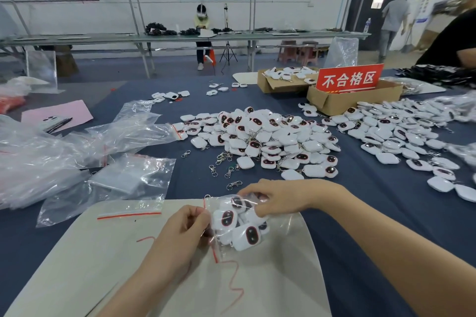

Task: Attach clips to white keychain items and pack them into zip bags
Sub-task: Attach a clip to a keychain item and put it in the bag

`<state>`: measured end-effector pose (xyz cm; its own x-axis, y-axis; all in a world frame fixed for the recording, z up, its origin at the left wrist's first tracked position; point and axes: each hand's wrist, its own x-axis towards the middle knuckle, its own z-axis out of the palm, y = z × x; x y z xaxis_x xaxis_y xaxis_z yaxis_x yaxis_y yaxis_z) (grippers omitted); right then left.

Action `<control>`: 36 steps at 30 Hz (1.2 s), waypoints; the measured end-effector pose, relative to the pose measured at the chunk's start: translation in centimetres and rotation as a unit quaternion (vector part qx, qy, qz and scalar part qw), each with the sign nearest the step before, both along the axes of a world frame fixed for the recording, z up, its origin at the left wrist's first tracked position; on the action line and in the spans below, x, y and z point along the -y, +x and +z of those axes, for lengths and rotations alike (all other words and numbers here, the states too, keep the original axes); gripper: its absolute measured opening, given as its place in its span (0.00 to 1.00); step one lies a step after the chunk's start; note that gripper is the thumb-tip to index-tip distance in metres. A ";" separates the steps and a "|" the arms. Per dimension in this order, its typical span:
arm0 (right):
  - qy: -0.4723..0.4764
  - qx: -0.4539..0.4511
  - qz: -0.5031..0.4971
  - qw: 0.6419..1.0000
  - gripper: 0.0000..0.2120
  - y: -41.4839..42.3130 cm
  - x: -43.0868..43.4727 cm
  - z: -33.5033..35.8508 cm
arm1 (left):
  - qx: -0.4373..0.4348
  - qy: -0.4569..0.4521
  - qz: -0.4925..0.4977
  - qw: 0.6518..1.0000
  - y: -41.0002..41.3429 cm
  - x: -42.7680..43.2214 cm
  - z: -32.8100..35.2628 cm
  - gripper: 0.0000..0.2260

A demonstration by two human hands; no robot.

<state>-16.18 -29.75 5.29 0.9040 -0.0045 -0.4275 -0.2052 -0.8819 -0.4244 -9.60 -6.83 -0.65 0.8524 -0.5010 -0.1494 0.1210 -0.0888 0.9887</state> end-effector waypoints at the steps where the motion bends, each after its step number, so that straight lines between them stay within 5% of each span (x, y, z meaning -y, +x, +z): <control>1: 0.012 0.006 0.002 1.000 0.26 -0.2 0.2 0.1 | 0.011 0.011 -0.005 1.000 0.1 0.0 -0.1 0.06; 11: 0.056 0.038 -0.004 0.998 0.27 -0.2 1.1 0.1 | 0.003 -0.005 0.003 1.000 1.1 -0.2 -1.6 0.05; 24: 0.084 0.181 -0.039 0.979 0.16 1.9 0.3 -0.7 | -0.097 -0.140 0.073 0.983 0.5 0.4 -0.6 0.07; 36: 0.029 0.111 0.039 0.993 0.13 6.0 -3.2 -0.9 | -0.065 -0.052 0.001 0.997 1.9 -0.4 -0.7 0.09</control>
<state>-10.14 -26.56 4.36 0.9725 0.0881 -0.2155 -0.0330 -0.8643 -0.5019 -7.74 -6.46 -1.39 0.8308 -0.5172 -0.2057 0.2485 0.0139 0.9685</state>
